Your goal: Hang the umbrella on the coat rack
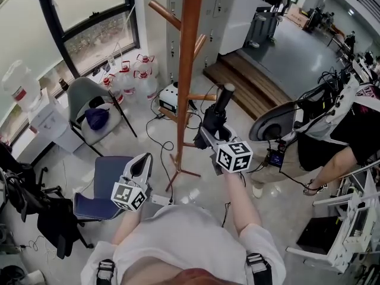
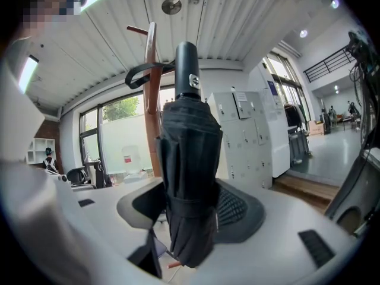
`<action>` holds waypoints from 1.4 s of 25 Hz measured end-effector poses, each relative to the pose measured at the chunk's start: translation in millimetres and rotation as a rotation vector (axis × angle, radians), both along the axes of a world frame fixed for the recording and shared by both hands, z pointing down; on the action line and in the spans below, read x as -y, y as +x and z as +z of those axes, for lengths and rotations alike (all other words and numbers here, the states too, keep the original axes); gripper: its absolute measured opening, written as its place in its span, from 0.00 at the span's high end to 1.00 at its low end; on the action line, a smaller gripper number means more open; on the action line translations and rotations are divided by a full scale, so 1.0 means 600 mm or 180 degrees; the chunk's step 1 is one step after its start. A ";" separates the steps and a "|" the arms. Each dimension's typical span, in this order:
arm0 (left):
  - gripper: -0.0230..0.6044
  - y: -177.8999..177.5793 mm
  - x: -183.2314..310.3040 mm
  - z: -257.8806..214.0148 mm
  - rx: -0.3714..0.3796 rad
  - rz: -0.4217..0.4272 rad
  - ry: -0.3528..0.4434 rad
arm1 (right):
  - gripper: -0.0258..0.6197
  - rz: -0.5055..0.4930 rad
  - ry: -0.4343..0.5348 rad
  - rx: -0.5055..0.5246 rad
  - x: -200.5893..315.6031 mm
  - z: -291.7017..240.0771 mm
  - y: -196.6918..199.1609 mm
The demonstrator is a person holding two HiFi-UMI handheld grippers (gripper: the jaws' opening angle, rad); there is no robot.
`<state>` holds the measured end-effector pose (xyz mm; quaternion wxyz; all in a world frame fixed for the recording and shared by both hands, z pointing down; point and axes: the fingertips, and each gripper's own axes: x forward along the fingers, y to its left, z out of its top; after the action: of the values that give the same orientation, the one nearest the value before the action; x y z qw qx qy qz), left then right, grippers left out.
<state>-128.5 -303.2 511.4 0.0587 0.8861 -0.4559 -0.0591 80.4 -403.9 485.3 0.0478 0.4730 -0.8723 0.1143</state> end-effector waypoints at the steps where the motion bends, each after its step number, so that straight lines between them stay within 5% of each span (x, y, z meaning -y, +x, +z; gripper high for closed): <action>1: 0.95 0.002 -0.001 0.000 0.0001 0.0004 -0.0001 | 0.58 0.0000 -0.0012 -0.0007 -0.001 0.004 0.001; 35: 0.95 0.007 -0.007 0.008 0.0069 -0.0009 -0.0032 | 0.58 0.0025 -0.0404 -0.0732 -0.059 0.235 -0.057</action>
<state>-124.3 -299.2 516.0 0.0582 0.8858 -0.4580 -0.0472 46.3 -368.4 626.4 0.1769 0.4824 -0.8503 0.1144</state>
